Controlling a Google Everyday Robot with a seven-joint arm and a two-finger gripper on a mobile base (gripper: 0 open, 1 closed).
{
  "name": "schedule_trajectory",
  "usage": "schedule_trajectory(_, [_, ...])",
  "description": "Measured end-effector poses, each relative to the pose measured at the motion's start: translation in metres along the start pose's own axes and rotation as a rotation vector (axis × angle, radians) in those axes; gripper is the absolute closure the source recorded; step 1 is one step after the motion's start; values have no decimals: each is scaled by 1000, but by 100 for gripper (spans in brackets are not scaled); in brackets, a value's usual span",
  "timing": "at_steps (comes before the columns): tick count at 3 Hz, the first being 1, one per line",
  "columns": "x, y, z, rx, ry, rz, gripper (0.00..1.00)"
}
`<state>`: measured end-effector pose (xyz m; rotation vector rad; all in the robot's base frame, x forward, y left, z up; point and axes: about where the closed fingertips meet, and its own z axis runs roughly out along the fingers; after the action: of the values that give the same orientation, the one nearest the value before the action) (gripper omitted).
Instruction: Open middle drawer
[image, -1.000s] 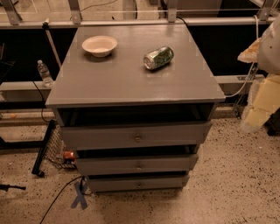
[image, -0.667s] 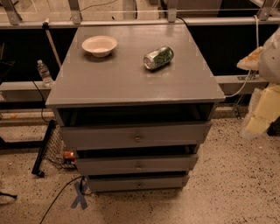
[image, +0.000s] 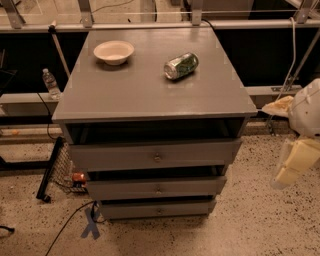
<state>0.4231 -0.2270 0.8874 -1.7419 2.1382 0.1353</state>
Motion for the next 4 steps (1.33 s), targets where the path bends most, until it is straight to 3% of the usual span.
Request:
schedule_trajectory(2, [24,26,68,-88,-95,38,0])
schedule_trajectory(3, [32,44,106,-123,-112,91,0])
schedule_trajectory(4, [32,44,106,-123,-112,91,0])
